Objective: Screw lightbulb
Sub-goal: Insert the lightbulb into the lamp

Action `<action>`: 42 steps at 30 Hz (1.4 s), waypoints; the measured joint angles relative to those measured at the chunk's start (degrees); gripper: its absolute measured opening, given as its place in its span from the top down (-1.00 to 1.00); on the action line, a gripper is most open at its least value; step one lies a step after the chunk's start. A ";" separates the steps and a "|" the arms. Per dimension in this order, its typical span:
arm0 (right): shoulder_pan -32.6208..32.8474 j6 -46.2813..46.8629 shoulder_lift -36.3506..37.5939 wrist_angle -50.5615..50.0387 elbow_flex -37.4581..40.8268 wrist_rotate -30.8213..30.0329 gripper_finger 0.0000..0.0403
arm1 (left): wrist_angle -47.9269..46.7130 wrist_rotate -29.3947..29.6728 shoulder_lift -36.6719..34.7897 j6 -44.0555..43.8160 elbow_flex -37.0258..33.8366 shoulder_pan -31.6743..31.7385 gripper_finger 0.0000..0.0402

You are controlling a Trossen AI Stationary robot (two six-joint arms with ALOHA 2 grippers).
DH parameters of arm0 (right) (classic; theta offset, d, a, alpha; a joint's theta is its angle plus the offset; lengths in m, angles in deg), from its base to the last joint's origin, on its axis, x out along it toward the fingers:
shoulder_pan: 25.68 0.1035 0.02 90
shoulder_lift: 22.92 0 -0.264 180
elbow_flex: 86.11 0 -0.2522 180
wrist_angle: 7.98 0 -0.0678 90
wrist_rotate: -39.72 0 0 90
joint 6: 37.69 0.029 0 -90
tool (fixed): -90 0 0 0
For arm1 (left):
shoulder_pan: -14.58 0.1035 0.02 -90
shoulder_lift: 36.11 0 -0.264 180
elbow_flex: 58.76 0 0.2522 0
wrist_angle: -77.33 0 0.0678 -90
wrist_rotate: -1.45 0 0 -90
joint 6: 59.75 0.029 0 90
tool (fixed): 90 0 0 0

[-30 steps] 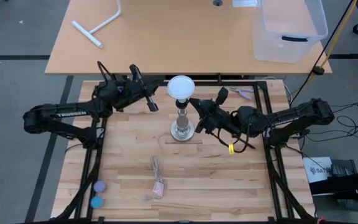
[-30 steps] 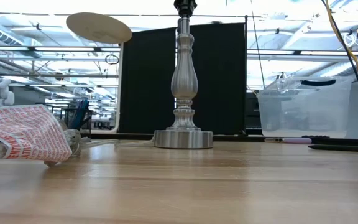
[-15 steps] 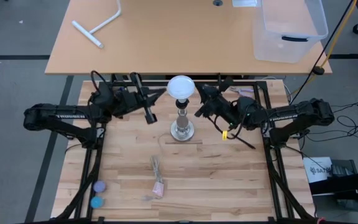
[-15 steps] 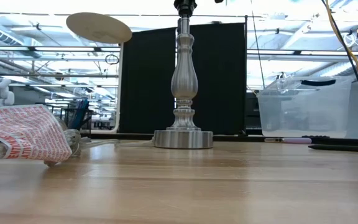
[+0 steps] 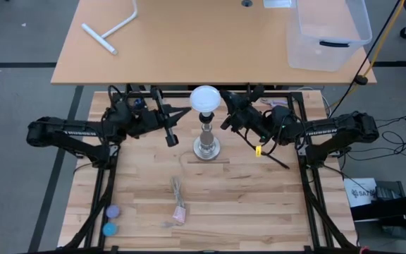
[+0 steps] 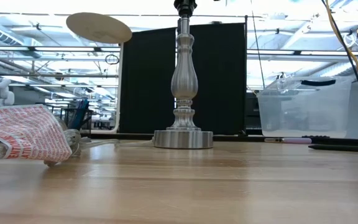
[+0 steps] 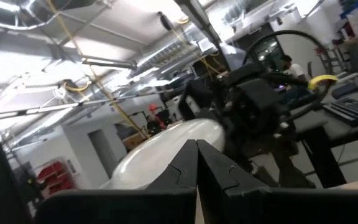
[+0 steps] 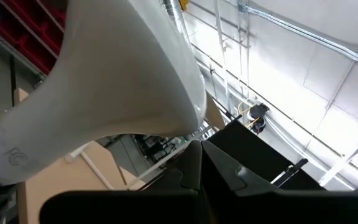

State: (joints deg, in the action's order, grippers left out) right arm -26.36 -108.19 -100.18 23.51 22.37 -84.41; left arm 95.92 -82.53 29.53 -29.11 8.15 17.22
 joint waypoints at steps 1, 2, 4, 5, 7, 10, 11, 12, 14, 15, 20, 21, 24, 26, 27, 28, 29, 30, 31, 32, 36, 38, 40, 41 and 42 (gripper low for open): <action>0.17 -0.45 0.00 0.00 0.00 -0.01 1.00 | 0.14 0.04 0.21 -0.41 0.00 0.49 1.00; 0.45 -0.77 0.00 0.00 0.00 -0.05 1.00 | 0.39 0.05 0.40 -0.88 0.00 1.03 1.00; 1.04 -0.91 0.00 0.00 0.02 -0.48 1.00 | 0.32 0.05 0.55 -1.82 0.00 2.12 1.00; 1.40 -0.96 0.02 0.01 0.02 -0.64 1.00 | 0.31 0.02 0.66 -2.16 0.00 2.65 1.00; 2.12 -1.24 0.07 0.08 0.02 -1.49 1.00 | 0.56 -0.01 1.00 -3.03 0.00 3.81 1.00; 3.26 -1.62 0.22 0.14 0.02 -2.23 1.00 | 0.54 0.14 1.36 -3.86 0.00 5.31 1.00; 3.66 -1.62 0.22 0.17 0.02 -2.39 1.00 | 0.49 0.29 1.36 -4.27 0.00 5.78 1.00; 4.05 -1.62 0.22 0.12 0.02 -2.36 1.00 | 0.34 0.61 1.36 -4.48 0.00 6.23 1.00; 4.93 -1.71 0.22 0.04 0.02 -1.80 1.00 | 0.08 0.93 1.42 -4.74 0.00 7.07 1.00; 5.32 -1.71 0.20 -0.23 0.02 -1.11 1.00 | -0.09 0.94 1.48 -4.81 0.00 7.58 1.00; 7.53 -1.63 0.07 -1.58 0.02 -0.73 1.00 | -0.99 -0.03 1.56 -6.31 0.00 9.62 1.00; 8.02 -1.46 0.01 -1.95 0.02 -0.95 1.00 | -1.31 -0.04 1.62 -6.46 0.00 10.02 1.00; 9.14 -0.37 0.00 -3.54 0.02 -1.05 1.00 | -1.42 -0.02 1.73 -6.75 -0.02 11.36 1.00; 9.58 0.61 -0.01 -5.48 0.02 -1.10 1.00 | -0.68 0.04 1.65 -6.76 -0.02 12.16 1.00; 9.63 1.33 -0.11 -6.47 0.02 -1.15 1.00 | -0.38 0.14 1.63 -6.75 -0.02 12.31 1.00; 9.60 2.01 -0.20 -7.22 0.02 -1.41 1.00 | 0.19 0.32 1.63 -6.72 -0.02 12.47 1.00; 9.56 2.42 -0.24 -7.97 0.02 -1.72 1.00 | 0.80 0.44 1.52 -6.70 -0.02 12.43 1.00; 9.35 2.77 -0.29 -8.44 0.04 -2.20 1.00 | 1.17 0.44 1.25 -6.60 -0.02 12.16 1.00; 8.97 3.10 -0.33 -8.55 0.04 -2.71 1.00 | 2.07 0.44 1.10 -6.35 -0.02 11.67 1.00; 8.58 3.23 -0.37 -8.57 0.04 -3.61 1.00 | 3.08 0.44 0.97 -6.12 -0.02 11.09 1.00; 6.48 3.42 -0.42 -8.62 0.04 -6.68 1.00 | 3.35 0.46 0.34 -4.08 -0.02 8.45 1.00; 5.22 3.58 -0.42 -7.87 0.04 -6.78 1.00 | 3.33 0.46 0.34 -3.09 -0.02 6.85 1.00; 4.01 3.52 -0.44 -5.82 0.04 -6.61 1.00 | 2.91 0.10 0.31 -2.55 -0.02 5.38 1.00; 3.46 3.50 -0.38 -5.18 0.04 -6.50 1.00 | 2.51 -0.02 0.30 -2.01 -0.02 4.70 1.00; 2.94 3.49 -0.37 -4.66 0.04 -6.50 1.00 | 2.09 -0.02 0.29 -1.66 -0.02 4.04 1.00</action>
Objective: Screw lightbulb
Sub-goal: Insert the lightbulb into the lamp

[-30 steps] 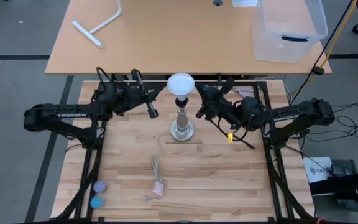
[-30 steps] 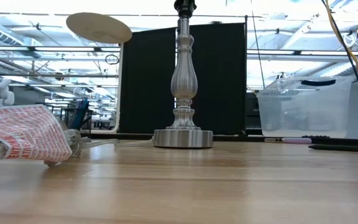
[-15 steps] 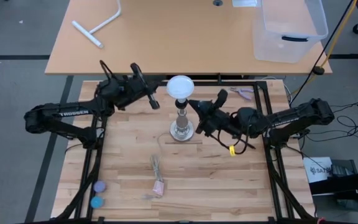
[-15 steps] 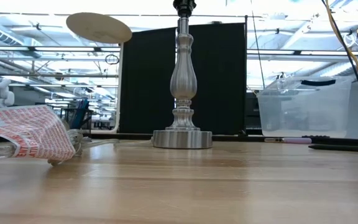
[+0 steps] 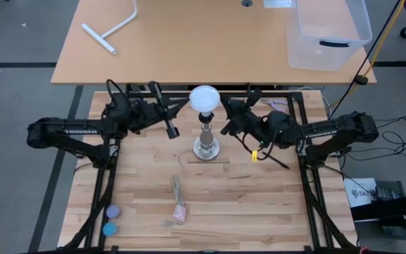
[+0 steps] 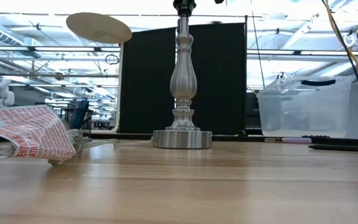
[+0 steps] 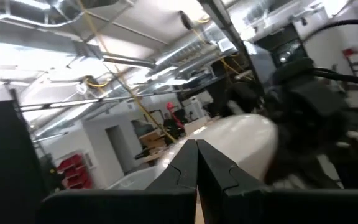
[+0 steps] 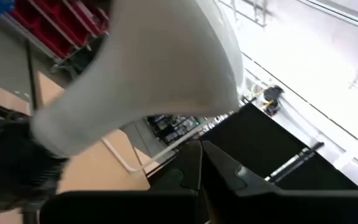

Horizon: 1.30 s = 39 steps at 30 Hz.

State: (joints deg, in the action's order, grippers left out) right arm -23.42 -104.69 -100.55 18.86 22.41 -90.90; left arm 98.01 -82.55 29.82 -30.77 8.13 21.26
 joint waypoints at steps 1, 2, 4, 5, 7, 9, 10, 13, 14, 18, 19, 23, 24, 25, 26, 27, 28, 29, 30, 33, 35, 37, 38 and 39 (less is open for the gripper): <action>-0.45 -0.06 -0.01 0.44 0.00 0.01 1.00 | -0.22 0.00 0.00 0.07 0.00 -0.59 1.00; -0.89 -0.38 -0.03 1.04 0.00 0.08 1.00 | -0.25 0.00 0.00 0.08 0.00 -1.04 1.00; -1.55 -1.67 -0.02 2.37 0.00 0.52 1.00 | -0.31 0.00 -0.02 0.08 0.00 -1.87 1.00; -1.75 -2.27 -0.02 3.09 0.00 0.76 1.00 | -0.37 0.00 -0.02 0.10 0.00 -2.25 1.00; -2.20 -2.59 -0.02 3.93 0.00 1.99 1.00 | -0.86 0.00 -0.02 0.10 0.00 -2.92 1.00; -2.34 -3.15 -0.02 4.79 0.00 3.42 1.00 | -1.39 -0.02 -0.02 0.13 0.00 -3.43 1.00; -2.34 -3.79 -0.02 5.28 0.00 3.95 1.00 | -1.52 -0.01 -0.02 0.11 0.00 -3.55 1.00; -2.32 -4.97 -0.02 5.51 0.00 6.34 1.00 | -1.76 0.64 -0.02 0.23 0.00 -3.82 1.00; -2.32 -5.10 -0.02 5.59 0.00 6.79 1.00 | -1.80 0.66 -0.02 0.26 0.00 -3.83 1.00; -2.14 -5.26 -0.02 5.89 0.00 7.34 1.00 | -1.82 2.13 -0.02 0.32 0.00 -3.82 1.00; -2.06 -5.27 -0.02 5.88 0.00 7.34 1.00 | -1.87 2.43 -0.02 0.45 0.00 -3.65 1.00; -0.99 -5.73 0.05 5.95 0.00 6.55 1.00 | -2.28 2.67 -0.09 0.26 0.00 -2.08 1.00; -0.67 -5.92 0.08 5.97 0.00 6.40 1.00 | -2.39 2.67 -0.13 0.17 0.00 -1.60 1.00; -0.35 -5.95 0.11 5.99 0.00 6.25 1.00 | -2.55 2.67 -0.13 0.04 0.00 -1.15 1.00; 0.00 -5.95 0.11 6.02 0.00 6.19 1.00 | -2.65 2.82 -0.15 0.02 0.00 -0.77 1.00; 0.39 -5.95 0.13 6.04 0.00 6.12 1.00 | -2.69 3.05 -0.17 -0.07 0.00 -0.40 1.00; 0.79 -5.95 0.15 6.06 0.00 6.11 1.00 | -2.72 3.15 -0.17 -0.12 0.00 -0.02 1.00; 1.22 -5.95 0.15 6.08 0.00 6.19 1.00 | -2.72 3.11 -0.17 -0.14 0.00 0.38 1.00; 1.70 -5.95 0.15 6.08 0.00 6.53 1.00 | -2.72 3.06 -0.17 -0.16 0.00 0.83 1.00; 3.32 -5.95 0.13 5.55 0.00 7.38 1.00 | -2.83 2.67 -0.03 -0.22 0.00 1.90 1.00; 4.31 -5.95 0.11 4.71 0.00 7.41 1.00 | -2.86 2.09 0.01 -0.45 0.02 2.58 1.00; 5.29 -5.79 0.04 3.56 0.00 7.16 1.00 | -2.82 1.05 0.36 -0.42 0.02 3.35 1.00; 5.84 -5.42 0.04 2.84 0.00 7.07 1.00 | -2.87 0.17 0.47 -0.44 0.02 3.84 1.00; 6.24 -4.89 0.01 2.39 0.00 7.02 1.00 | -3.10 -0.80 0.58 -0.46 0.02 4.39 1.00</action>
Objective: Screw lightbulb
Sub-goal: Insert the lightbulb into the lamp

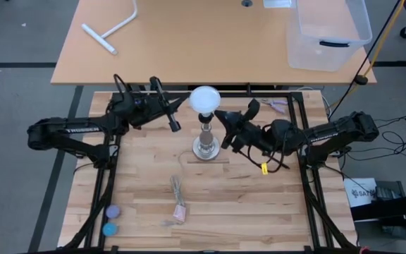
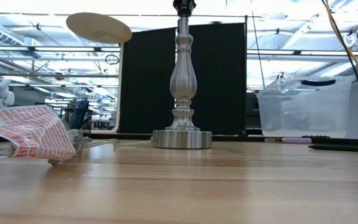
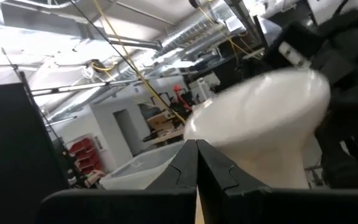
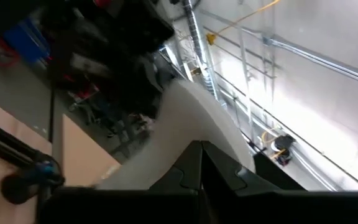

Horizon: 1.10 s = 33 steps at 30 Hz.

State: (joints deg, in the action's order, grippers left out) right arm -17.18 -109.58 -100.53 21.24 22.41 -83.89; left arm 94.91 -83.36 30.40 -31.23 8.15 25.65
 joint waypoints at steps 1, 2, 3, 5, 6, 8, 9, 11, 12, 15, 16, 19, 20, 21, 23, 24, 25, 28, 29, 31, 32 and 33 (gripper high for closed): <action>0.33 0.68 -0.01 -0.41 0.00 0.01 1.00 | 0.08 -0.78 0.19 0.02 0.00 0.55 1.00; 0.51 1.38 -0.01 -0.89 0.00 -0.03 1.00 | 0.73 -1.11 0.49 0.11 0.00 0.94 1.00; 0.72 2.08 -0.01 -1.70 0.00 -0.04 1.00 | 1.56 -1.19 0.52 0.33 0.00 1.19 1.00; 0.75 3.26 -0.04 -3.33 0.00 -0.43 1.00 | 3.37 -1.06 0.52 0.35 0.00 1.44 1.00; 0.70 3.98 -0.04 -4.24 0.00 -0.57 1.00 | 4.39 -0.70 0.39 0.41 0.00 1.43 1.00; 0.23 5.17 -0.04 -5.46 0.00 -1.45 1.00 | 6.11 -0.60 0.08 0.50 0.00 1.25 1.00; -0.10 5.32 -0.04 -5.69 0.00 -2.43 1.00 | 6.52 -0.64 -0.31 0.50 0.00 0.91 1.00; -0.79 5.22 -0.06 -5.76 0.00 -4.67 1.00 | 6.88 -0.66 -1.02 0.55 0.00 -0.01 1.00; -1.30 4.97 -0.07 -5.67 0.00 -5.78 1.00 | 6.88 -0.66 -1.30 0.54 0.00 -0.65 1.00; -2.86 4.08 -0.10 -4.40 0.00 -7.41 1.00 | 6.66 -0.70 -1.63 0.67 0.00 -2.87 1.00; -3.41 3.69 -0.10 -3.60 0.00 -7.47 1.00 | 6.45 -0.97 -1.63 0.78 0.00 -3.74 1.00; -4.90 2.02 -0.10 -1.20 0.00 -7.43 1.00 | 4.73 -1.70 -1.63 1.65 0.00 -6.17 1.00; -5.37 1.47 -0.10 -0.52 0.00 -7.31 1.00 | 3.99 -1.73 -1.63 1.76 0.00 -6.88 1.00; -5.75 1.02 -0.10 0.16 0.00 -7.21 1.00 | 3.20 -1.74 -1.63 1.77 0.00 -7.47 1.00; -6.56 -0.02 -0.10 1.67 0.00 -7.00 1.00 | 2.67 -1.73 -1.31 1.77 0.00 -8.32 1.00; -6.86 -0.45 -0.10 2.25 0.00 -6.67 1.00 | 2.51 -1.71 -1.26 1.75 0.00 -8.58 1.00; -7.10 -0.90 -0.10 2.60 0.00 -6.40 1.00 | 2.41 -1.69 -1.24 1.71 0.00 -8.69 1.00; -7.49 -1.46 -0.10 3.57 0.00 -4.87 1.00 | 1.87 -1.63 -1.24 0.82 0.00 -8.62 1.00; -7.46 -1.92 -0.10 3.82 0.00 -4.40 1.00 | 1.60 -1.54 -1.24 0.47 0.00 -8.34 1.00; -7.45 -2.80 -0.10 4.00 0.00 -3.52 1.00 | 0.84 -1.31 -1.24 -0.06 0.00 -7.64 1.00; -7.39 -3.09 -0.10 3.99 0.00 -3.40 1.00 | 0.55 -1.26 -1.24 -0.59 0.00 -7.16 1.00; -7.29 -3.20 -0.10 3.98 0.00 -3.37 1.00 | 0.48 -1.25 -1.24 -1.35 0.00 -6.59 1.00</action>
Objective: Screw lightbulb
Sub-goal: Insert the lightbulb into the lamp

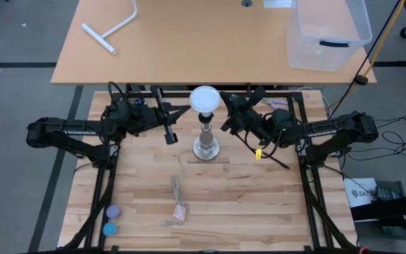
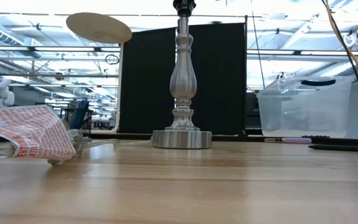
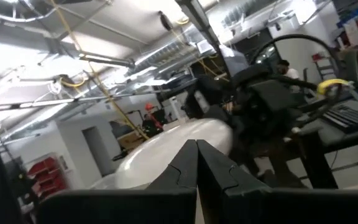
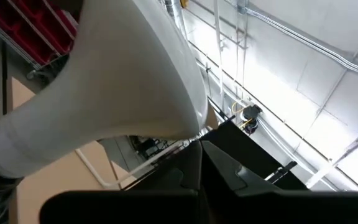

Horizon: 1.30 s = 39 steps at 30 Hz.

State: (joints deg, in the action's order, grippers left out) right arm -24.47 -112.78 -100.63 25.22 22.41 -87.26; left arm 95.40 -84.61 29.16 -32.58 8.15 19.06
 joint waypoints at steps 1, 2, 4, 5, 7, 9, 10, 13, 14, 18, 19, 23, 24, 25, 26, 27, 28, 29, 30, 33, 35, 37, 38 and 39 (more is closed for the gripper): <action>0.14 -0.10 0.00 0.01 0.00 -0.01 1.00 | -0.09 0.00 0.00 -0.97 0.00 0.61 1.00; 0.32 -0.22 0.00 0.02 0.00 -0.02 1.00 | -0.25 0.00 0.00 -1.48 0.00 1.26 1.00; 0.79 -0.48 0.00 0.02 0.00 -0.34 1.00 | -0.47 0.00 0.00 -2.79 0.00 2.42 1.00; 1.10 -0.60 0.00 0.02 0.00 -0.50 1.00 | -0.55 0.02 0.00 -3.14 0.00 2.89 1.00; 1.76 -0.62 0.02 0.07 0.00 -0.98 1.00 | -0.84 0.00 0.00 -3.68 0.00 3.64 1.00; 2.43 -0.67 0.03 0.11 0.00 -1.19 1.00 | -1.17 0.01 -0.02 -4.09 0.00 4.41 1.00; 2.79 -0.73 0.04 0.13 0.00 -1.19 1.00 | -1.28 0.04 -0.02 -4.31 0.00 4.85 1.00; 4.08 -0.68 0.04 0.15 0.00 -0.42 1.00 | -1.41 0.24 0.25 -4.70 0.00 6.29 1.00; 4.51 -0.55 0.04 0.03 0.00 -0.15 1.00 | -1.30 0.24 0.45 -4.81 0.00 6.72 1.00; 6.33 0.84 0.02 -2.16 -0.02 0.06 1.00 | -0.41 0.13 1.96 -7.38 0.00 8.80 1.00; 6.81 1.13 0.02 -3.31 -0.02 0.05 1.00 | -0.38 0.11 2.40 -7.79 0.00 9.38 1.00; 8.05 4.60 0.00 -7.79 -0.02 -0.14 1.00 | 1.06 2.08 3.28 -8.47 0.00 10.79 1.00; 8.07 5.67 -0.02 -8.85 -0.02 -0.15 1.00 | 2.01 2.79 3.28 -8.36 0.00 11.00 1.00; 8.08 6.68 -0.02 -9.65 -0.02 -0.15 1.00 | 2.94 3.28 3.26 -8.23 0.00 11.05 1.00; 8.01 7.29 -0.02 -10.16 -0.02 -0.46 1.00 | 4.05 3.37 3.23 -8.20 0.00 11.03 1.00; 7.70 7.55 -0.02 -10.27 -0.02 -1.25 1.00 | 5.04 3.39 3.19 -8.21 0.00 10.88 1.00; 7.31 7.58 -0.02 -10.25 -0.02 -2.40 1.00 | 5.51 3.22 2.90 -8.21 0.00 10.53 1.00; 6.82 7.47 -0.02 -10.17 -0.02 -3.57 1.00 | 5.89 2.68 2.58 -8.09 0.00 10.14 1.00; 6.27 7.15 -0.02 -9.98 -0.02 -4.85 1.00 | 6.60 1.91 2.40 -7.59 0.00 9.64 1.00; 4.44 4.97 -0.04 -8.09 -0.02 -7.72 1.00 | 6.48 1.14 1.70 -7.17 0.00 7.83 1.00; 3.25 3.15 -0.02 -6.45 -0.02 -7.74 1.00 | 6.02 1.11 1.70 -6.83 0.00 6.43 1.00; 2.25 1.32 -0.02 -4.65 -0.02 -7.69 1.00 | 5.08 1.11 1.73 -5.35 0.00 4.96 1.00; 1.84 0.49 -0.02 -3.90 -0.02 -7.66 1.00 | 4.48 1.09 1.72 -4.49 0.01 4.14 1.00; 1.44 -0.29 -0.02 -3.23 -0.02 -7.59 1.00 | 3.93 1.09 1.70 -4.15 0.00 3.42 1.00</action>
State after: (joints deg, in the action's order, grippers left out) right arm -23.02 -113.07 -100.66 21.99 22.39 -94.85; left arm 99.33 -83.52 30.87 -36.74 8.15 22.48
